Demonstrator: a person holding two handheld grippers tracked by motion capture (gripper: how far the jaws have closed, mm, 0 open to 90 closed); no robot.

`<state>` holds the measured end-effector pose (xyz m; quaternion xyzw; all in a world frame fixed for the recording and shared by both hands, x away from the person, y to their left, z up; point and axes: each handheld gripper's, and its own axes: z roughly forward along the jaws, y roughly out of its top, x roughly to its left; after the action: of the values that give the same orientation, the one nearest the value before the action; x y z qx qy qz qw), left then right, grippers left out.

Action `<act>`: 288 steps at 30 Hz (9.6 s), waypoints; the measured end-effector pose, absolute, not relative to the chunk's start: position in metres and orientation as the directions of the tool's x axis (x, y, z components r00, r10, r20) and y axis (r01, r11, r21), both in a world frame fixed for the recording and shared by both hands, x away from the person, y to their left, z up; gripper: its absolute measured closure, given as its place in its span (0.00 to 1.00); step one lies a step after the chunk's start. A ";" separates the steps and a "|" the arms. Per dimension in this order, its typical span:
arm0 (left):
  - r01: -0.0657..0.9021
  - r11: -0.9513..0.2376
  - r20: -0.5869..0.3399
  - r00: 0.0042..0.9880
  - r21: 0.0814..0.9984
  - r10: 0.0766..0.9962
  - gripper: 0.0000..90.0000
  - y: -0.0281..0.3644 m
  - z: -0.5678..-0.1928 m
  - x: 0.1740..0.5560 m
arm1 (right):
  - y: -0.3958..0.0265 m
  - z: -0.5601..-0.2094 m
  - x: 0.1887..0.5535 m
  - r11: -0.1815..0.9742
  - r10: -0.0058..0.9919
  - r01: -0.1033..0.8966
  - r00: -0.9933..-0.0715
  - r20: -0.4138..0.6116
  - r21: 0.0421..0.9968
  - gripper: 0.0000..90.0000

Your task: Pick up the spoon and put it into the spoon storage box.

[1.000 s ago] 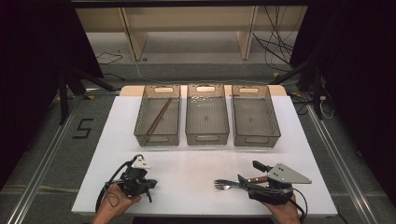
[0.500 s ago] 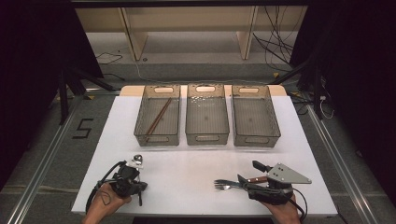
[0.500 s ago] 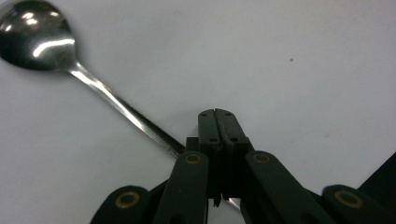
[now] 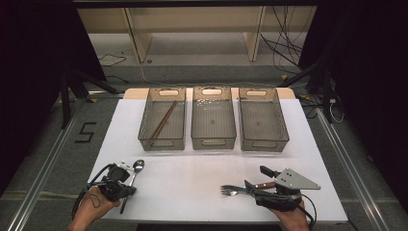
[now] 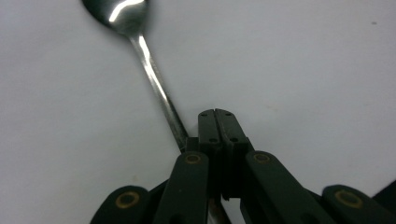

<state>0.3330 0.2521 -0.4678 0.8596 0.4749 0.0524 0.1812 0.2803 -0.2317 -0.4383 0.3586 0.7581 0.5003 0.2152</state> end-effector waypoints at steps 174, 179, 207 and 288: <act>0.588 -0.432 -0.157 0.697 0.684 0.699 0.93 0.140 -0.354 0.437 | -0.232 -0.439 0.281 0.235 0.760 0.333 -0.649 0.041 0.913 0.32; 0.585 -0.426 -0.157 0.695 0.691 0.701 0.93 0.126 -0.354 0.450 | -0.233 -0.439 0.282 0.234 0.759 0.331 -0.650 0.041 0.914 0.32; 0.584 -0.400 -0.154 0.678 0.706 0.719 0.94 0.079 -0.353 0.506 | -0.236 -0.440 0.282 0.223 0.758 0.337 -0.650 0.055 0.915 0.32; 0.609 -0.241 -0.280 0.633 0.756 0.721 0.26 0.122 -0.362 0.467 | -0.234 -0.440 0.281 0.236 0.758 0.340 -0.650 0.046 0.910 0.32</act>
<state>0.4670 0.1222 -0.3619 0.7852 0.4235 0.0630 0.4473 0.2813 -0.2340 -0.4402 0.3622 0.7579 0.5006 0.2091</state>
